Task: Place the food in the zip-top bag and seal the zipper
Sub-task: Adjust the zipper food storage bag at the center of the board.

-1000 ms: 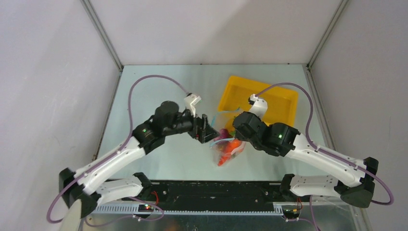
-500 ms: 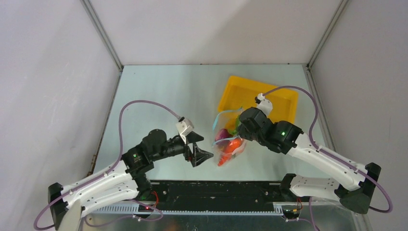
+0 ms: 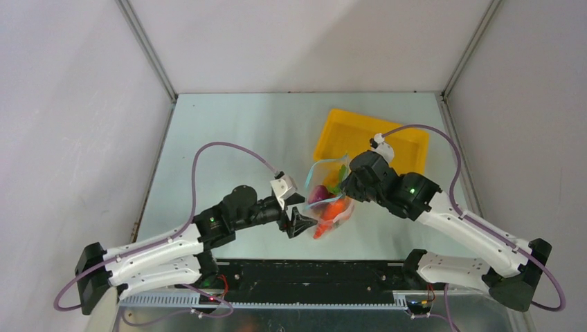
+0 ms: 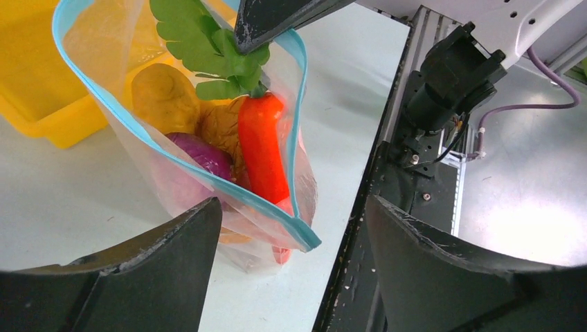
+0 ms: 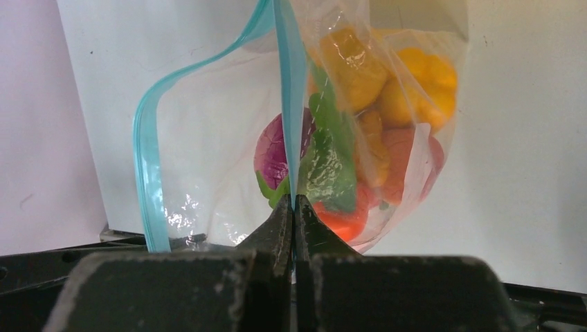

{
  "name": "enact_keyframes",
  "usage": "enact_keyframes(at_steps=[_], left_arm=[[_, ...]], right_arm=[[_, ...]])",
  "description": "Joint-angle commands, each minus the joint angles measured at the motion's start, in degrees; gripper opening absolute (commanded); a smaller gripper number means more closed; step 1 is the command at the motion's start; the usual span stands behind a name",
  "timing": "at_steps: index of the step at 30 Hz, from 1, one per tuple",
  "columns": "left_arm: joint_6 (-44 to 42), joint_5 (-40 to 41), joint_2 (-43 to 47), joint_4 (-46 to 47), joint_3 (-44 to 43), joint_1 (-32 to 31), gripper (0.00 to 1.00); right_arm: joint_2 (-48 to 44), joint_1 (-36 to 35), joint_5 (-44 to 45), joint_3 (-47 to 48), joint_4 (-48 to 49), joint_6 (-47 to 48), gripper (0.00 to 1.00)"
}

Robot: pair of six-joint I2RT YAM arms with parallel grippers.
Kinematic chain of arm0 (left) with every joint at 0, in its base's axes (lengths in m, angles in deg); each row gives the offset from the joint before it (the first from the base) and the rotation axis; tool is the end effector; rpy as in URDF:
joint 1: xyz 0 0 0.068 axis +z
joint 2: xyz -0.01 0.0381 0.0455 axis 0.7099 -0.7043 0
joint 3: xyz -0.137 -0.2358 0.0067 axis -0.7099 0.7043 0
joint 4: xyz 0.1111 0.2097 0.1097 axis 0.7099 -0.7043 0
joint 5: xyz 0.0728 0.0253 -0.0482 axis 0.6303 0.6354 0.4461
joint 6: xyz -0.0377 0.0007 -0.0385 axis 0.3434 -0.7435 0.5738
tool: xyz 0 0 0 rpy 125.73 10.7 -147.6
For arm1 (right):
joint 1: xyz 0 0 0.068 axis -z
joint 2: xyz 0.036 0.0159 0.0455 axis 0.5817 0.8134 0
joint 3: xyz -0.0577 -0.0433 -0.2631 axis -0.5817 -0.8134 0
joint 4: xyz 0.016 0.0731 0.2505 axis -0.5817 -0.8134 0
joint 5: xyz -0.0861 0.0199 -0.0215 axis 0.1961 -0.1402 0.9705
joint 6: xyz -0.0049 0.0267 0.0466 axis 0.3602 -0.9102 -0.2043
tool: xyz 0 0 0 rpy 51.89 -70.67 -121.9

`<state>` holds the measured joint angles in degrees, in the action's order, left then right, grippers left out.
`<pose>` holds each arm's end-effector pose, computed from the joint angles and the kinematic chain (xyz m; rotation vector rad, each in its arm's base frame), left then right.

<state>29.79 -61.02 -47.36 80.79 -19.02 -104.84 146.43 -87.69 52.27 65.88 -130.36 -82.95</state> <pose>0.0979 -0.1803 0.2800 0.9225 1.6405 -1.0278 0.1394 0.1590 0.3392 0.3368 2.3425 0.5790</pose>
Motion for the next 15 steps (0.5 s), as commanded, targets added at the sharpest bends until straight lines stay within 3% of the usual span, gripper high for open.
enact_keyframes(at_steps=[1, 3, 7, 9, 10, 11, 13, 15], left_arm=[[-2.90, 0.98, -1.19, 4.47, -2.21, -0.42, 0.81], [-3.20, 1.54, -2.26, 5.53, -2.14, -0.44, 0.75], [-3.99, 1.71, -4.42, 7.14, -2.18, -0.44, 0.50], [-4.44, 1.94, -4.88, 7.55, -2.19, -0.42, 0.31], [-4.57, 2.15, -4.62, 7.70, -2.11, -0.42, 0.12], [-5.02, 2.44, -3.98, 7.76, -1.83, -0.44, 0.03], [-6.40, 2.71, -2.61, 7.60, -1.09, -0.42, 0.00], [-7.82, 2.75, -0.85, 7.13, -0.19, -0.44, 0.00]], right_arm=[[-2.37, 0.22, -1.23, -0.90, 2.07, -1.43, 0.00], [-3.08, 0.34, -1.56, -1.67, 2.44, -1.74, 0.00], [-4.61, 1.24, -3.10, -2.73, 2.59, -1.93, 0.00], [-5.23, 1.73, -3.71, -2.85, 2.18, -1.47, 0.00], [-5.65, 1.78, -4.00, -2.84, 2.11, -1.10, 0.01], [-5.94, 2.07, -4.64, -2.84, 2.10, 0.04, 0.06], [-7.15, 2.67, -5.39, -2.84, 2.65, 3.94, 0.15], [-9.44, 3.63, -5.12, -2.84, 4.17, 10.68, 0.37]])
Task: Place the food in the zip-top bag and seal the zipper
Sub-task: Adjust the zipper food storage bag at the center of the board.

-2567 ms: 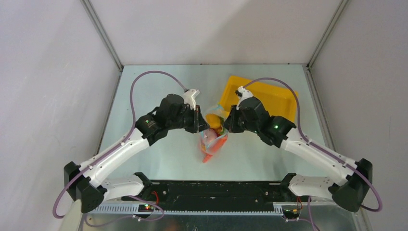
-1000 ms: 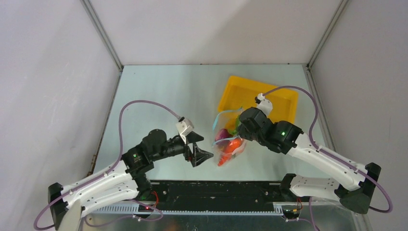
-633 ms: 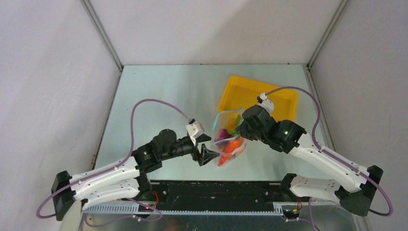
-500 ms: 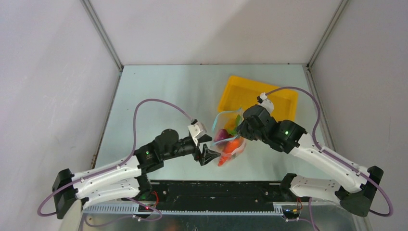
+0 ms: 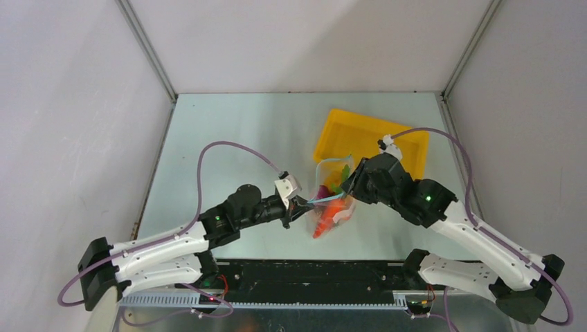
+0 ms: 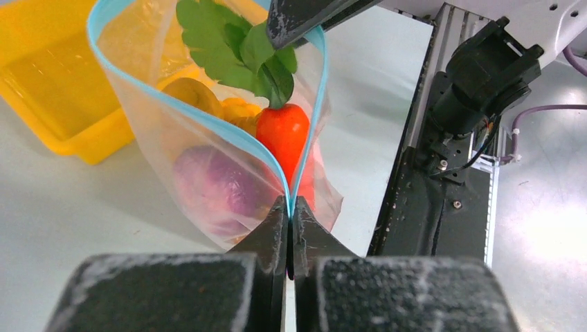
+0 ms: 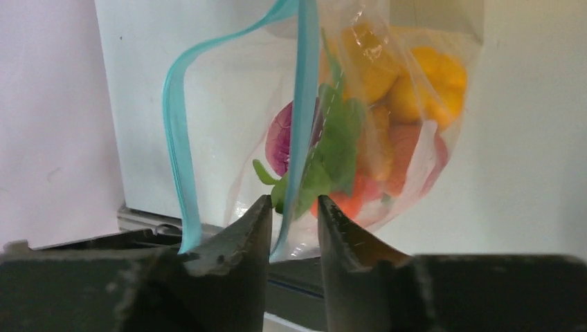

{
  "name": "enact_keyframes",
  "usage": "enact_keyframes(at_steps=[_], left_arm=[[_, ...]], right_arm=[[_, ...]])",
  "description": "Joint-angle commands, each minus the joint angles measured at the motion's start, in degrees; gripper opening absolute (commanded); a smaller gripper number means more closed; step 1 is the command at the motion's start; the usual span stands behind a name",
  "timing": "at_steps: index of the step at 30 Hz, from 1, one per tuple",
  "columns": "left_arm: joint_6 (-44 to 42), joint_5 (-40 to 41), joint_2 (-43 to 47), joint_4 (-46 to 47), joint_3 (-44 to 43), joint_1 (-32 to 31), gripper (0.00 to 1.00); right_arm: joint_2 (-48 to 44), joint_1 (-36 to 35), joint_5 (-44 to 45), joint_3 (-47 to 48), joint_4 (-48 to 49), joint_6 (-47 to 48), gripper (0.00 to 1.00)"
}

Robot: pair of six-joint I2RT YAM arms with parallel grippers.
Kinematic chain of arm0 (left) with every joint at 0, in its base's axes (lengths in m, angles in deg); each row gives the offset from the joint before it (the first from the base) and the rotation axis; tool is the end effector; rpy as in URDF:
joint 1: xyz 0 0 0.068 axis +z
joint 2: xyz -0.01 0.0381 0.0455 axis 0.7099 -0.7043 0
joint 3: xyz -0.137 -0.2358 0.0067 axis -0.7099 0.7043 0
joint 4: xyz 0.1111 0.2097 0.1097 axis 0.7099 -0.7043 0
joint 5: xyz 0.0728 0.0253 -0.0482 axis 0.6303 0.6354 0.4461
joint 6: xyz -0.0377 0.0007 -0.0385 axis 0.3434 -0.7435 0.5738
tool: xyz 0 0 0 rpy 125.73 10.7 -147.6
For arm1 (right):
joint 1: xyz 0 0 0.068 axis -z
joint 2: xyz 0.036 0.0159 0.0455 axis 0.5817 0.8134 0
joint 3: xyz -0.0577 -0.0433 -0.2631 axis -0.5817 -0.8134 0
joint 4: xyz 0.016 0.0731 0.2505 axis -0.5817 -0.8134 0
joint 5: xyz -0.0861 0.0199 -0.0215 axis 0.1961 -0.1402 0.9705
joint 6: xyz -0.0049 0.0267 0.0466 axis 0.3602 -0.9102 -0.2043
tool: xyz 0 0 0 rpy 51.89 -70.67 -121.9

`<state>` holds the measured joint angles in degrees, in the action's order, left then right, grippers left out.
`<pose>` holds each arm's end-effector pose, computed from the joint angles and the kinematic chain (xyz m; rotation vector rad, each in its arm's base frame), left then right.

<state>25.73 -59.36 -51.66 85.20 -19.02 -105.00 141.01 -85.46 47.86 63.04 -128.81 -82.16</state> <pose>0.1054 -0.1922 0.2738 0.9539 1.6012 -0.9575 0.1313 0.1408 0.3421 0.3390 2.3223 0.6865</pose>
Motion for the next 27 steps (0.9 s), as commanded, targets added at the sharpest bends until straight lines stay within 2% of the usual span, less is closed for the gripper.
enact_keyframes(at_steps=[1, 2, 3, 5, 7, 11, 15, 18, 20, 23, 25, 27], left_arm=[[-4.35, 0.63, 4.12, 2.28, 0.52, -0.27, 0.00], [-5.35, -0.30, 5.21, 1.93, 0.78, -0.29, 0.00], [-6.42, -0.81, 5.83, 1.07, 1.31, -0.27, 0.00], [-9.53, -2.24, 7.35, 0.03, 2.00, -0.33, 0.00], [-11.43, -3.16, 8.76, -0.60, 2.73, -0.27, 0.00], [-14.66, -4.01, 11.10, -2.24, 3.54, 0.07, 0.00], [-16.13, -5.01, 13.15, -4.15, 3.86, 1.57, 0.00], [-16.27, -6.00, 13.43, -6.02, 3.47, 2.18, 0.00], [-16.84, -7.29, 13.39, -7.06, 3.35, 2.34, 0.00], [-16.41, -6.81, 13.26, -7.39, 3.30, 2.52, 0.00], [-15.80, -6.62, 12.94, -7.97, 2.54, 2.54, 0.00], [-15.27, -7.58, 12.24, -9.07, 1.09, 2.53, 0.00]], right_arm=[[-6.05, 2.37, -0.64, 0.00, 3.29, 12.63, 0.54], [-8.61, 2.79, -0.53, 0.00, 4.77, 18.06, 0.62], [-10.03, 3.62, -0.21, 0.00, 5.34, 23.07, 0.74], [-13.72, 4.54, 0.65, -0.11, 7.82, 31.31, 0.84], [-16.53, 5.12, -0.66, -0.83, 10.46, 39.89, 0.90], [-18.83, 5.68, -8.60, -2.97, 13.66, 57.04, 0.95], [-17.58, 8.79, -11.23, -4.14, 15.81, 67.14, 0.99], [-14.80, 14.68, -14.25, -3.43, 18.19, 62.74, 0.99], [-13.27, 21.39, -19.06, -2.67, 18.43, 55.87, 1.00], [-12.09, 25.14, -27.40, -2.57, 17.35, 56.06, 0.99], [-11.43, 26.74, -26.91, -1.80, 16.08, 49.94, 0.99], [-10.81, 28.10, -26.43, -0.40, 13.93, 37.42, 1.00]])
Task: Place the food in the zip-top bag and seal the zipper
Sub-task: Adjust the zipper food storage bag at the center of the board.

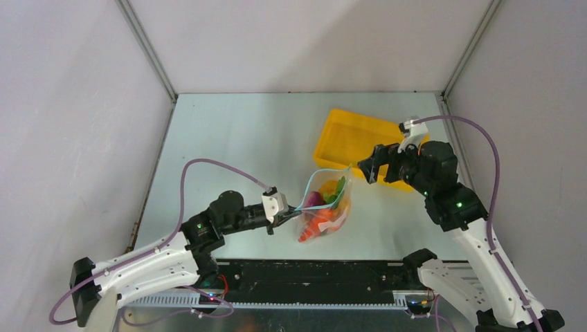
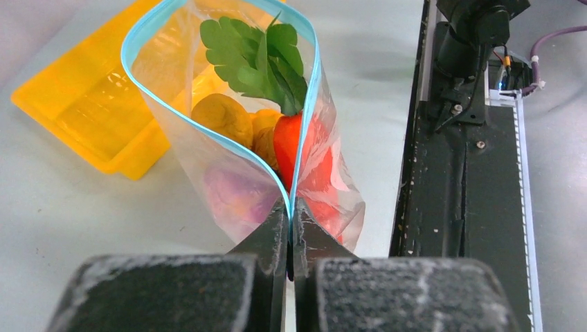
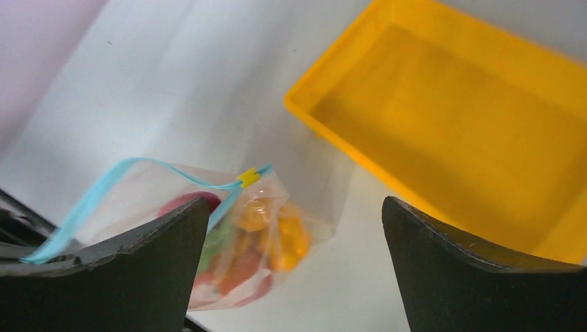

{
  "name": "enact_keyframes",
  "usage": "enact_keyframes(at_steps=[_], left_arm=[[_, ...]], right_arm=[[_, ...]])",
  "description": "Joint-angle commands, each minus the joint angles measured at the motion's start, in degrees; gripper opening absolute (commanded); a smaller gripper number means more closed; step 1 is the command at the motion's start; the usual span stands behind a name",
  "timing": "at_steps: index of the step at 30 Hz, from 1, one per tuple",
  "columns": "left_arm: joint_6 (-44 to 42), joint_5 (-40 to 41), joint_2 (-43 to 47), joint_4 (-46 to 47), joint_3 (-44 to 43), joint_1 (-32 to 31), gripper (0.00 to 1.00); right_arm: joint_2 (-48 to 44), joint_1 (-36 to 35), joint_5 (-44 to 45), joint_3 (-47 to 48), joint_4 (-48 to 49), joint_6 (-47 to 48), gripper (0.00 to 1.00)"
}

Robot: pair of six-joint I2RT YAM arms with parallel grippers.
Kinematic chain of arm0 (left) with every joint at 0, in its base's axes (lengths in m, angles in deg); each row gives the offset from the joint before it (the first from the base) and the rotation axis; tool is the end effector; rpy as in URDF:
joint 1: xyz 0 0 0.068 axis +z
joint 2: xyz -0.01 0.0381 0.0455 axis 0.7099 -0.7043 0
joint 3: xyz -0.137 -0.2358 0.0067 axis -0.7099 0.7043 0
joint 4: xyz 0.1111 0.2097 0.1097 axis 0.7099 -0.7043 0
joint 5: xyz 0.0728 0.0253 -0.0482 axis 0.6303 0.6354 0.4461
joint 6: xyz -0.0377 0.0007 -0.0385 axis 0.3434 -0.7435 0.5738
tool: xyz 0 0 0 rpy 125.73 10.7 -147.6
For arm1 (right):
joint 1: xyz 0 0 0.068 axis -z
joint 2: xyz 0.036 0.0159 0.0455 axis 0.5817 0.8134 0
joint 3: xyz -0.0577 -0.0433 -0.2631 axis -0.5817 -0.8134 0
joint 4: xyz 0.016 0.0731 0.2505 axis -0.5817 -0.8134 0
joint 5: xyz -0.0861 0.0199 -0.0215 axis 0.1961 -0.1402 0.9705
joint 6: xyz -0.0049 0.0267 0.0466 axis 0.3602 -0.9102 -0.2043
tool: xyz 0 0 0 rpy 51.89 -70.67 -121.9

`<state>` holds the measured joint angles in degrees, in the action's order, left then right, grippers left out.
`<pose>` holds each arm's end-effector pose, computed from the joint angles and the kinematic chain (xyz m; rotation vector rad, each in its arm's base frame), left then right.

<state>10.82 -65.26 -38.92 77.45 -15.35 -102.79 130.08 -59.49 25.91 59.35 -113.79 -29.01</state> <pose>0.0875 -0.1550 0.2761 1.1567 1.3921 -0.8417 0.1477 0.0696 0.3754 -0.3705 1.8812 0.4565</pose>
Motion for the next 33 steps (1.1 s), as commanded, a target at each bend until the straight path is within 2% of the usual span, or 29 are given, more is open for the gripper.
enact_keyframes(at_steps=[1, 4, 9, 16, 18, 25, 29, 33], left_arm=[[-0.11, -2.24, -0.67, -1.46, -3.29, 0.33, 0.00], [0.38, -4.94, -1.67, -2.77, -3.85, 0.32, 0.00], [0.25, -6.65, -1.99, -2.66, -3.81, 0.34, 0.00], [0.57, -7.42, -2.87, 0.58, -3.40, 0.30, 0.00], [0.20, -8.35, -3.75, 0.11, -4.13, 0.34, 0.00], [-0.31, -11.57, -4.73, 0.03, -4.91, 0.28, 0.00], [0.45, -13.52, -4.16, 1.57, -4.41, 0.34, 0.00], [0.60, -13.93, -4.34, 2.42, -4.16, 0.19, 0.00]], right_arm=[[0.28, 2.26, -5.93, 3.55, -1.37, -23.12, 0.99], [2.63, 0.14, -7.56, 3.91, -0.74, -30.45, 1.00], [9.97, -6.43, 3.03, 7.84, -5.83, -37.22, 1.00], [14.40, -15.33, 21.02, 10.94, -12.86, -43.65, 0.99], [15.35, -17.03, 23.94, 11.38, -13.86, -44.85, 0.99], [20.80, -20.01, 24.90, 13.08, -11.57, -46.23, 0.99], [23.59, -22.55, 28.25, 16.37, -17.37, -46.07, 0.99], [24.90, -26.37, 35.29, 20.50, -25.53, -47.76, 0.94]])
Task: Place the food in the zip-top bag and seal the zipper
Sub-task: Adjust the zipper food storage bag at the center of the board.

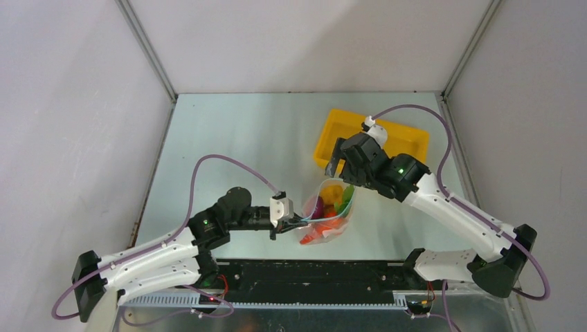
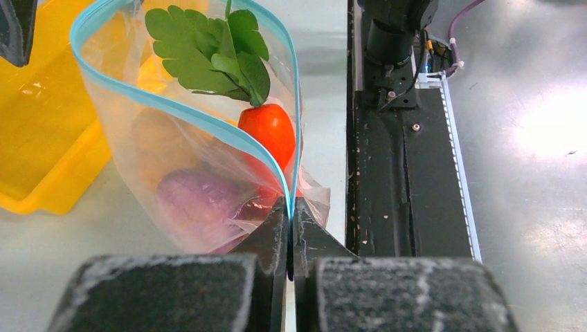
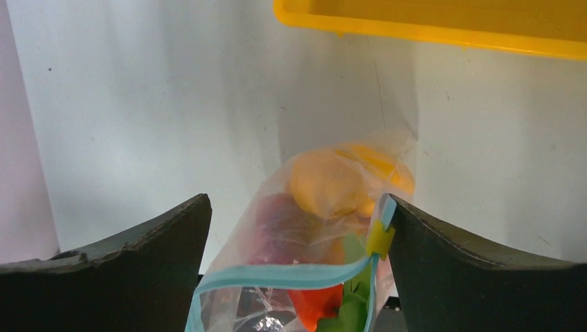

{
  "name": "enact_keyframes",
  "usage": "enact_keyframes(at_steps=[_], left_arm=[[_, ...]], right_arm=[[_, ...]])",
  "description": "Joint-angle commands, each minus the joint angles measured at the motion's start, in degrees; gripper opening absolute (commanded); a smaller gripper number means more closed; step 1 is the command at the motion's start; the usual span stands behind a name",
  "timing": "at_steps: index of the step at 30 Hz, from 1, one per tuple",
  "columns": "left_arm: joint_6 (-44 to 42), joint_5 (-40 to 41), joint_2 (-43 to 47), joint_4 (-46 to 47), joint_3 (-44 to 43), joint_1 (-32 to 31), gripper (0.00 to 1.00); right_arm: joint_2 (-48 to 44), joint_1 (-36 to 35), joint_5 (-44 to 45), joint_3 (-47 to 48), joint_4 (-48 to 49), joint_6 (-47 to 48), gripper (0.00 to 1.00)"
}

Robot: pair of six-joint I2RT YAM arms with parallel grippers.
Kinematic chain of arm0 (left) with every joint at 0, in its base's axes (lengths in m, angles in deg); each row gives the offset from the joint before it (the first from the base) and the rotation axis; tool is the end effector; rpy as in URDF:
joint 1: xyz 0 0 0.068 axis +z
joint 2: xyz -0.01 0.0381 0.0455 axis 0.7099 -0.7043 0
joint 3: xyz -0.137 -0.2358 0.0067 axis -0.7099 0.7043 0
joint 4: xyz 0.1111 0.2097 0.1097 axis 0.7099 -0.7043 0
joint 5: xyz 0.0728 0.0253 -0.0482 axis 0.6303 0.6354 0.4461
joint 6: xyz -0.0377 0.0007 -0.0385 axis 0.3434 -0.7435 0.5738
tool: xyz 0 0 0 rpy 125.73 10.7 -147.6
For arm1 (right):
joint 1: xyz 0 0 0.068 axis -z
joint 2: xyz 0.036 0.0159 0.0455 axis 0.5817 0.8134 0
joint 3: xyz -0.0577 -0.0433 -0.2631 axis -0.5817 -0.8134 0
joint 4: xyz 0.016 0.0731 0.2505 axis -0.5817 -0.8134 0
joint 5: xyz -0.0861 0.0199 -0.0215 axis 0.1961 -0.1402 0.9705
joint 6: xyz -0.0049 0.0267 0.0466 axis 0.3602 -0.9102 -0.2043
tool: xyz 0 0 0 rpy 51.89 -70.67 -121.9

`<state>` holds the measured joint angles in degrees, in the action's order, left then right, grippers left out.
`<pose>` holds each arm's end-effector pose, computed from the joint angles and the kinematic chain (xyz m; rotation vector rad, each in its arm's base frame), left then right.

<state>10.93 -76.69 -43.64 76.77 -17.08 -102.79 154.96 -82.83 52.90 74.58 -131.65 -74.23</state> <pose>0.0879 -0.1679 0.2727 1.3143 1.3685 -1.0086 0.1756 0.1713 0.3549 0.2564 2.3346 0.4365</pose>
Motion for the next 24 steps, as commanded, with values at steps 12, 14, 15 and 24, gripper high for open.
enact_keyframes(at_steps=[12, 14, 15, 24], left_arm=[[1.39, -3.68, -1.40, 4.04, -2.57, 0.25, 0.00], [1.40, -4.08, -1.61, 4.15, -2.67, 0.26, 0.00], [1.36, -4.18, -1.68, 4.04, -2.66, 0.26, 0.00], [2.28, -5.19, -0.50, 4.29, -2.43, 0.11, 0.00]], right_arm=[[-0.40, -7.93, 11.09, 6.23, -17.11, -9.91, 0.95], [0.16, -8.62, 10.75, 6.01, -15.24, -9.65, 0.94], [0.39, -8.87, 10.69, 5.89, -14.63, -9.74, 0.93], [1.98, -9.74, 9.18, 4.72, -7.29, -8.23, 0.76]])
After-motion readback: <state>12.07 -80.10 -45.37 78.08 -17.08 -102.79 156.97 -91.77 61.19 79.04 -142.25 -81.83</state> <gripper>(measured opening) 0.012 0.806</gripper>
